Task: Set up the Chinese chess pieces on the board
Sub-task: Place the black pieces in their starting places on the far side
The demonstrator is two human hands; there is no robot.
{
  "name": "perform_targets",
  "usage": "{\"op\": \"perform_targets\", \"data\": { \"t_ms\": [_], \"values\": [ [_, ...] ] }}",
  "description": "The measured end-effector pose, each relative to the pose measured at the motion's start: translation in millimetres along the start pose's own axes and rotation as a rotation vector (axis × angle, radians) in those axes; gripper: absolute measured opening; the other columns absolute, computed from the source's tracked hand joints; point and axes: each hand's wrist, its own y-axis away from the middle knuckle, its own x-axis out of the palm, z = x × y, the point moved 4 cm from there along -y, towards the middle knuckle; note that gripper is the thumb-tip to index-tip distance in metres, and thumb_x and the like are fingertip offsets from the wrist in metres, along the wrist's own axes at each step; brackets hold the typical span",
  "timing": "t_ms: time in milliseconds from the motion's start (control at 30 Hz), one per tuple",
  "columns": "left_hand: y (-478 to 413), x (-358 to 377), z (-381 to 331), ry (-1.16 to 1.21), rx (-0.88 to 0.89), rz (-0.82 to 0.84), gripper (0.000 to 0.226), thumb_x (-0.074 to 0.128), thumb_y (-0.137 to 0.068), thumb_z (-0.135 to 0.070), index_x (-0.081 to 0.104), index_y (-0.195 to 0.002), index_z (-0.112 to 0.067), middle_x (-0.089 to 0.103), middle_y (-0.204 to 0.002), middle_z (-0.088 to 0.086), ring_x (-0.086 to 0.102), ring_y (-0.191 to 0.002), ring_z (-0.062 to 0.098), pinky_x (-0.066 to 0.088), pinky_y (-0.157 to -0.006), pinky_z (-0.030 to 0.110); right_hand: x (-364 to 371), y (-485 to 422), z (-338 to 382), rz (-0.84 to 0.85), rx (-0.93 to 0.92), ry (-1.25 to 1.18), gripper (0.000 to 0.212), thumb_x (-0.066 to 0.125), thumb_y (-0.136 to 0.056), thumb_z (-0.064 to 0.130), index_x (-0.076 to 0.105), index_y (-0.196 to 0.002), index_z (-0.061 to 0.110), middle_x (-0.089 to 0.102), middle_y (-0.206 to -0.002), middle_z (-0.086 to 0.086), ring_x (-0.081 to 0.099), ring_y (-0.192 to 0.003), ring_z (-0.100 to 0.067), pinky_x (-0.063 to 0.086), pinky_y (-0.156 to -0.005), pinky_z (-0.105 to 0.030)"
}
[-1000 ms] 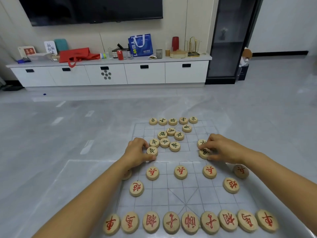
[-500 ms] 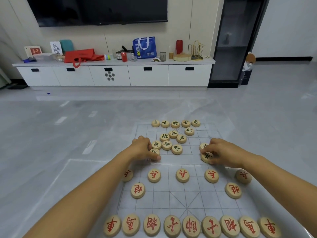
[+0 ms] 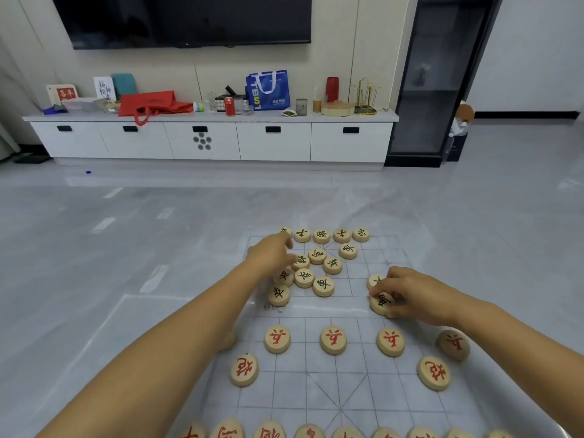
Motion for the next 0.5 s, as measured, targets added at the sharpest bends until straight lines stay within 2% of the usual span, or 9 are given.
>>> {"op": "perform_targets", "data": {
  "t_ms": [67,133,233,300,400,500],
  "values": [
    [-11,8,-18,-0.047,0.115,-0.001,0.04,0.059,-0.087,-0.023,0.048,-0.126,-0.019,0.054,-0.127,0.006,0.051,-0.114,0.024,0.043,-0.097,0.038,0,0,0,0.004,-0.005,0.002,0.038,0.055,-0.087,0.033,0.05,-0.125,0.033,0.044,-0.105,0.008,0.046,-0.093,-0.01,0.042,-0.082,-0.021],
    [-22,18,-34,-0.203,0.189,0.05,0.045,0.056,-0.089,-0.026,0.044,-0.133,-0.025,0.05,-0.133,0.006,0.044,-0.122,0.026,0.039,-0.099,0.039,0,1,0,0.008,-0.017,0.006,0.038,0.054,-0.088,0.034,0.048,-0.125,0.034,0.045,-0.108,0.007,0.047,-0.094,-0.011,0.043,-0.083,-0.022],
    [-37,32,-43,-0.393,0.2,0.109,0.037,0.048,-0.092,-0.026,0.048,-0.129,-0.026,0.05,-0.129,0.009,0.046,-0.117,0.029,0.036,-0.089,0.038,-2,2,-2,0.014,-0.046,0.015,0.038,0.054,-0.087,0.037,0.047,-0.125,0.035,0.046,-0.108,0.007,0.048,-0.093,-0.009,0.044,-0.083,-0.021],
    [-41,37,-43,-0.43,0.208,0.098,0.029,0.046,-0.093,-0.025,0.054,-0.121,-0.023,0.052,-0.122,0.009,0.05,-0.109,0.028,0.033,-0.086,0.037,-6,2,-5,-0.017,-0.059,-0.094,0.035,0.058,-0.085,0.037,0.049,-0.119,0.037,0.048,-0.103,0.01,0.05,-0.088,-0.005,0.043,-0.08,-0.017],
    [-41,26,-39,-0.308,0.235,-0.042,0.029,0.045,-0.092,-0.03,0.056,-0.118,-0.022,0.053,-0.116,0.006,0.053,-0.107,0.027,0.032,-0.094,0.039,-18,-9,-19,-0.206,-0.039,-0.367,0.027,0.065,-0.081,0.031,0.053,-0.103,0.041,0.054,-0.096,0.008,0.052,-0.084,-0.007,0.044,-0.073,-0.015],
    [-50,-9,-5,-0.081,0.101,-0.202,0.031,0.06,-0.084,-0.036,0.058,-0.112,-0.022,0.057,-0.114,0.004,0.057,-0.104,0.024,0.038,-0.093,0.038,-29,-33,-49,-0.37,0.127,-0.393,0.025,0.064,-0.082,0.031,0.055,-0.104,0.036,0.055,-0.092,0.004,0.053,-0.074,-0.008,0.041,-0.066,-0.016]
  ]
}}
